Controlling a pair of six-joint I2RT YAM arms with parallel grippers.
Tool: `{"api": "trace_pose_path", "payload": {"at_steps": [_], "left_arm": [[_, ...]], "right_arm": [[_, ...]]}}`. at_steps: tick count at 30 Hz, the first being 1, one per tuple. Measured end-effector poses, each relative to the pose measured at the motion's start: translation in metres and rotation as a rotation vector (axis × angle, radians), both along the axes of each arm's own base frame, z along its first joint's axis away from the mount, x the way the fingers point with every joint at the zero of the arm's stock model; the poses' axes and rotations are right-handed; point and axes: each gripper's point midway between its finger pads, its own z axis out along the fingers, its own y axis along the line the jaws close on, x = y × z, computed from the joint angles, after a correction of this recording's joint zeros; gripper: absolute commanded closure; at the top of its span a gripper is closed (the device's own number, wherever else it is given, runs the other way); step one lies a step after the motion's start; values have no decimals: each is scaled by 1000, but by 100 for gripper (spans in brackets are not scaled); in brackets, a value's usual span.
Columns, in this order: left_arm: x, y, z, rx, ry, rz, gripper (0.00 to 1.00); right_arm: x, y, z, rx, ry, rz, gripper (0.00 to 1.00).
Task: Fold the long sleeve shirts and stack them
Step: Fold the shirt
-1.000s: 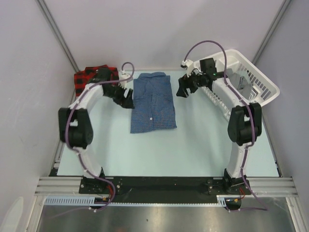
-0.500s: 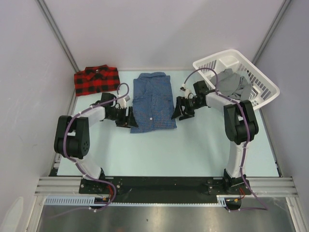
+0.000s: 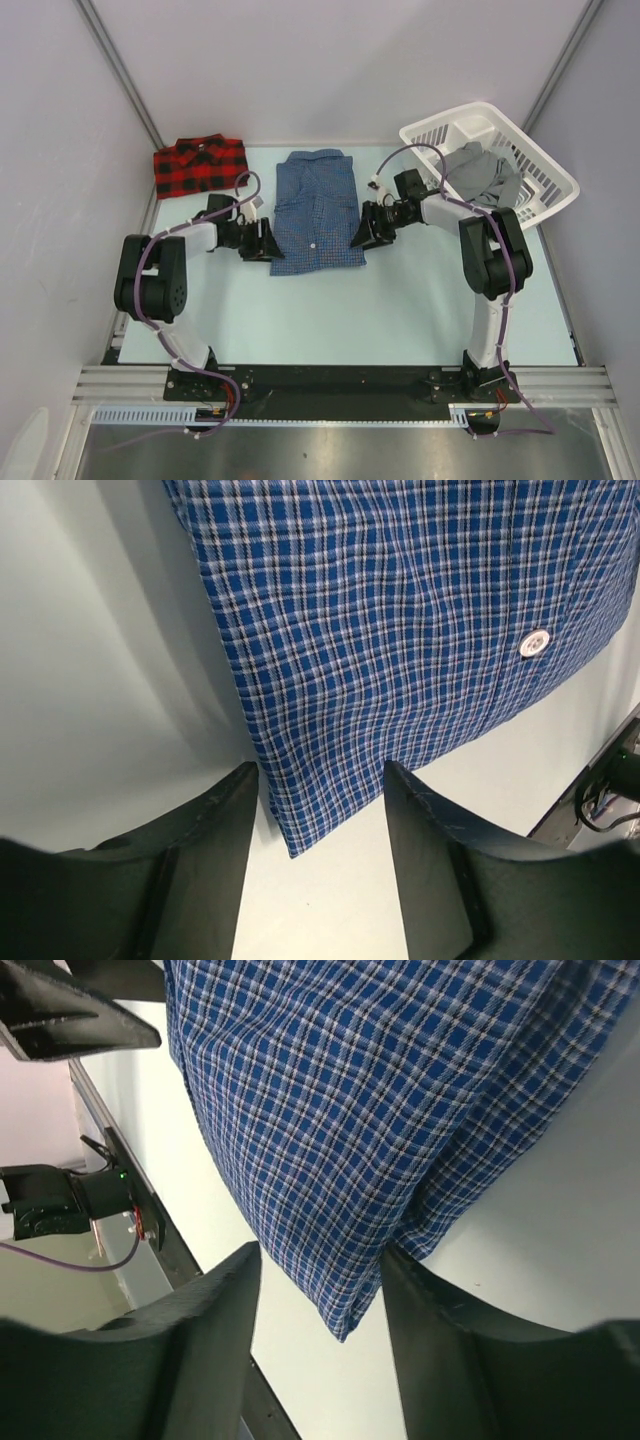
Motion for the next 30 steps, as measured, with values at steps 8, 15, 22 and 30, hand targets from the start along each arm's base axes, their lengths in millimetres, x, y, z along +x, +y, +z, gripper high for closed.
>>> {"api": "trace_pose_path", "payload": {"at_steps": [8,15,22,30], "left_arm": [[-7,1,-7,-4,23,10,63],[-20,1,-11,-7,71,-3,99],[-40,4,-15,17,133,-33,100],[-50,8,-21,43,167,-50,99]], "right_arm": [[-6,-1,-5,-5,21,7,74],[-13,-5,-13,-26,48,23,100],[-28,-16,-28,-91,95,48,100],[-38,-16,-52,-133,163,71,100]]}}
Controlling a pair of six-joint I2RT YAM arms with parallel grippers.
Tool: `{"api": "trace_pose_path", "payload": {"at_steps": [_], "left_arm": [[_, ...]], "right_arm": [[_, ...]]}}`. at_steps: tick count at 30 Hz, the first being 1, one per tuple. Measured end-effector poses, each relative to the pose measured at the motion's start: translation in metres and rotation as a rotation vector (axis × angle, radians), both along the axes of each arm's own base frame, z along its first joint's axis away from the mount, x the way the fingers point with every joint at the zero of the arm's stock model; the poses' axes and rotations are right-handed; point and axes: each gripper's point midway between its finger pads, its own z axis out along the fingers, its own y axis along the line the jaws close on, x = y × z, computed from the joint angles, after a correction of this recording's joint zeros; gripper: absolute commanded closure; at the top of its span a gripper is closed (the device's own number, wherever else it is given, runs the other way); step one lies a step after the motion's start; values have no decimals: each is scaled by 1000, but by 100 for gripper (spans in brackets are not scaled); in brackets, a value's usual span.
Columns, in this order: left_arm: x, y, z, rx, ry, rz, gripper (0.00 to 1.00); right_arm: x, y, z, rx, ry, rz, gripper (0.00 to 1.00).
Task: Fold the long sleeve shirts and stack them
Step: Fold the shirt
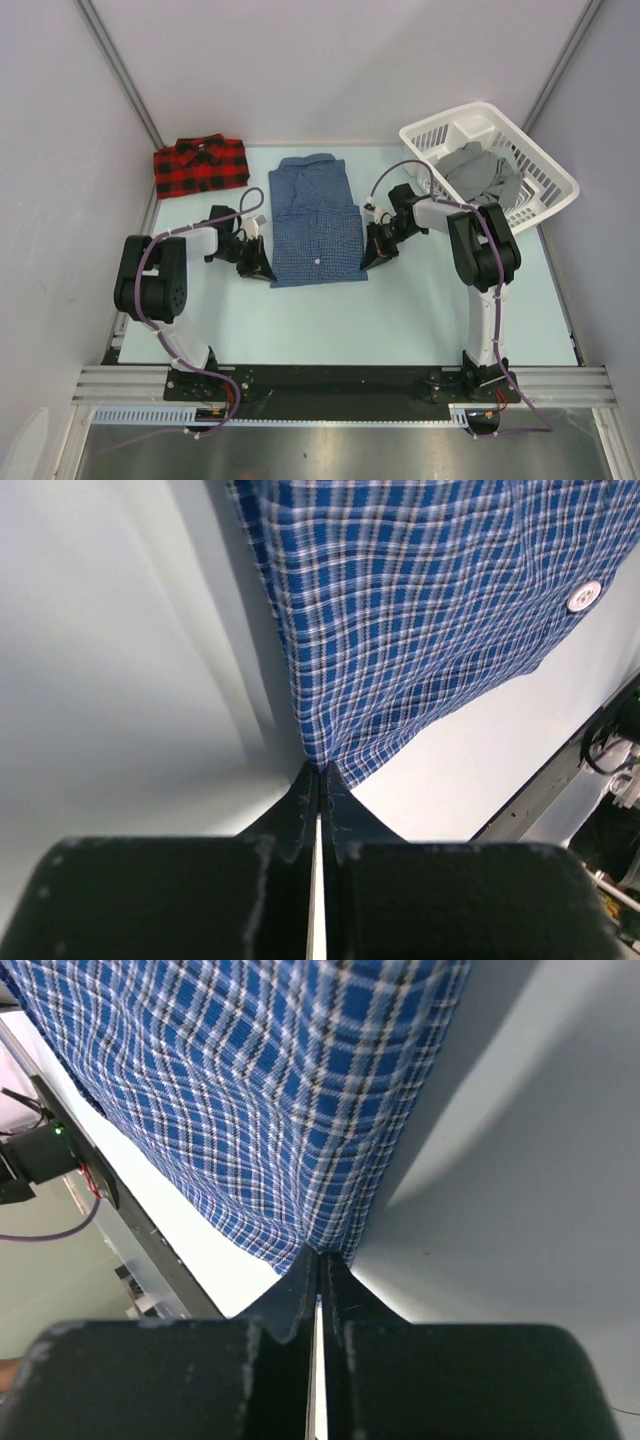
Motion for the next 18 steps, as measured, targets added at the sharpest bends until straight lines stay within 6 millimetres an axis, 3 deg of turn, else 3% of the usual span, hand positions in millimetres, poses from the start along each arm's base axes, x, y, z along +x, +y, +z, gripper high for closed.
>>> {"api": "trace_pose_path", "payload": {"at_steps": [2,3,4,5,6,9,12,18], "left_arm": [[-3,-1,0,-9,2,-10,89],[-4,-2,0,-16,0,-16,85],[-5,-2,0,-22,-3,-21,78],[-8,-3,0,-31,-6,-25,60],[-11,-4,1,-39,-10,-28,54],[-16,-3,12,-44,-50,-38,46],[-6,-1,26,-26,-129,-31,44],[31,7,33,34,-218,15,39]], "right_arm": [[1,1,1,-2,-10,10,92],[1,2,1,-5,-13,13,78],[0,3,1,-6,-16,17,71],[0,3,1,-7,-15,17,64],[0,3,3,-2,-17,20,51],[1,2,14,0,-46,30,33],[16,-3,26,-13,-115,30,29],[79,-4,54,-21,-283,-10,29]]}}
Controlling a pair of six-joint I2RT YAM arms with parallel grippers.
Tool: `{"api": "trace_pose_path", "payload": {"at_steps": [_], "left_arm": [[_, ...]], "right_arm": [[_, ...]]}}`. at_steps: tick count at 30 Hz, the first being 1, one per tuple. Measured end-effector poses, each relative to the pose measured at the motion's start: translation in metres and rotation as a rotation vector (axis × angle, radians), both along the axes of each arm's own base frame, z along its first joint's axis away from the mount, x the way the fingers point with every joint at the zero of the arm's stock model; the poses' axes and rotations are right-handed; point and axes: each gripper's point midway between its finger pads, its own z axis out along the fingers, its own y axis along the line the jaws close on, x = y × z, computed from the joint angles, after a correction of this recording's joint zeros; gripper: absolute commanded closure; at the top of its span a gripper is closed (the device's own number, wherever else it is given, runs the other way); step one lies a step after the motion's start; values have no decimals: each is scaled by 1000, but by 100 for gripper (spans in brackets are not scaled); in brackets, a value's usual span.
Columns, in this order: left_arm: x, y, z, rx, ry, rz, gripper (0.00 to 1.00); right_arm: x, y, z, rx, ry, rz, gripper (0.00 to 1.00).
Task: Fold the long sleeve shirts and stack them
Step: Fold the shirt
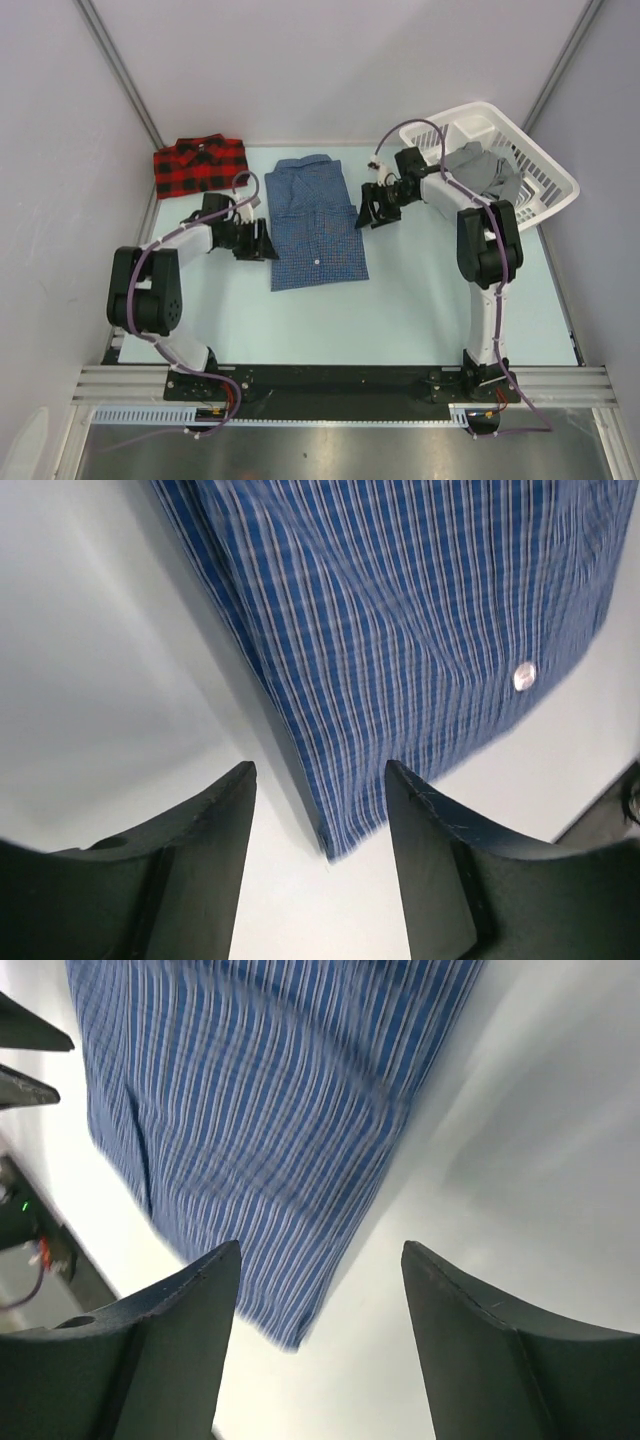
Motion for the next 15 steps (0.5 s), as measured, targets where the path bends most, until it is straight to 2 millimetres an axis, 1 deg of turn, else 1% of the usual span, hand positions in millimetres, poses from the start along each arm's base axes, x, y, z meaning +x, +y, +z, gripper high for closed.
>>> {"api": "trace_pose_path", "payload": {"at_steps": [1,4,6,7,8,9,10,11,12,13,14,15], "left_arm": [[7,1,0,5,-10,6,39],[34,1,-1,14,-47,35,38],[49,1,-1,14,-67,54,38],[56,1,-2,11,-73,63,40],[61,0,-3,8,-78,70,43],[68,-1,-4,1,-82,79,46],[72,-1,-5,-5,-85,86,56],[75,-2,-6,-11,-86,92,62],[78,-4,-8,-22,-83,98,69],[79,-5,-8,-33,-80,103,82],[79,-7,-8,-44,-76,103,87],[79,-8,-7,-54,-72,103,92]], "right_arm": [[13,1,2,1,-33,-8,30],[36,6,-2,-1,-80,-16,32],[45,9,-11,-8,-86,-17,36],[48,11,-17,-11,-83,-16,38],[49,12,-23,-12,-76,-14,45],[49,13,-29,-13,-69,-13,49],[50,15,-34,-14,-67,-10,52],[50,17,-36,-4,-63,-8,61],[51,18,-37,-4,-65,-8,66],[53,20,-36,-1,-73,-5,70],[55,22,-34,4,-81,-5,78],[57,24,-32,8,-92,-3,82]]}}
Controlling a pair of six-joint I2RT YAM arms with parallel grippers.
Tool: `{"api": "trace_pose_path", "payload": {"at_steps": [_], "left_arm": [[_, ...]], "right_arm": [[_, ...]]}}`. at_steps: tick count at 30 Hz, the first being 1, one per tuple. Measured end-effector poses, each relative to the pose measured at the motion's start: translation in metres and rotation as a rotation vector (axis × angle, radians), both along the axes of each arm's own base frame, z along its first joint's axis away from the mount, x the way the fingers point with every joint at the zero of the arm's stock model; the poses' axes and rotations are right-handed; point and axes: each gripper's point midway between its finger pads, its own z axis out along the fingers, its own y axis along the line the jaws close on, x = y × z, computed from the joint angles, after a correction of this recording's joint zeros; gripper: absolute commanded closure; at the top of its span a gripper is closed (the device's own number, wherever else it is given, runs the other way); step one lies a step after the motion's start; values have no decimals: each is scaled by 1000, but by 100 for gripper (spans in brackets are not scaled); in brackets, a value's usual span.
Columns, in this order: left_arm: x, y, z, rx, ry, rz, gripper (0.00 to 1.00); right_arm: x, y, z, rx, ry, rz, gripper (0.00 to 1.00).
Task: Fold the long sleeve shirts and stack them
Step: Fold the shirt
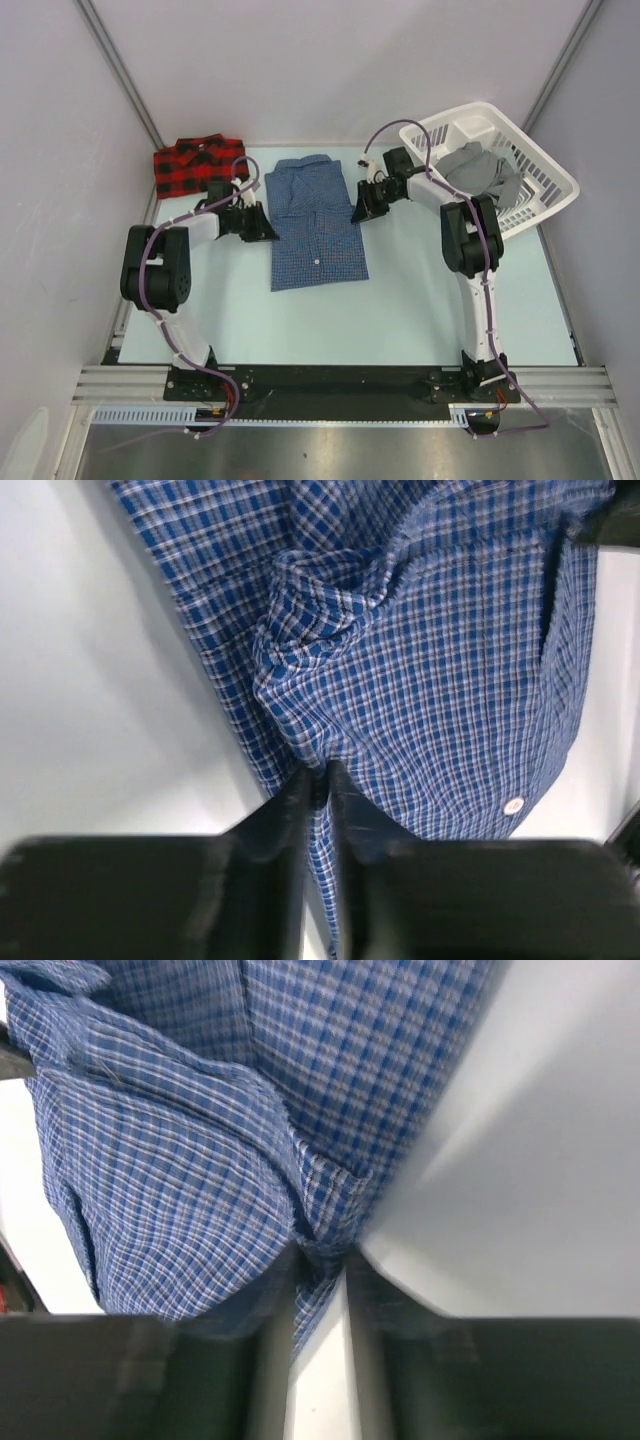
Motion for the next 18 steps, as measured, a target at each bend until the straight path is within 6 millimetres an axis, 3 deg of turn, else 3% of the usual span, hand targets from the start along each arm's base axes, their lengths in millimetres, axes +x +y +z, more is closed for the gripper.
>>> {"api": "trace_pose_path", "payload": {"at_steps": [2,9,14,16,17,18], "left_arm": [[-1,-2,3,-14,-4,-3,100],[-30,7,14,-18,11,15,100],[-30,12,12,3,4,19,88],[-28,13,2,9,28,16,75],[-27,13,-3,12,39,15,70],[-25,14,-9,20,50,14,57]], "right_arm": [[4,4,4,8,-20,4,88],[-3,24,9,24,-40,46,98],[-9,33,8,16,-42,64,99],[-8,32,7,6,-45,59,90],[-6,31,6,2,-49,54,72],[-4,28,6,-3,-52,46,63]]}}
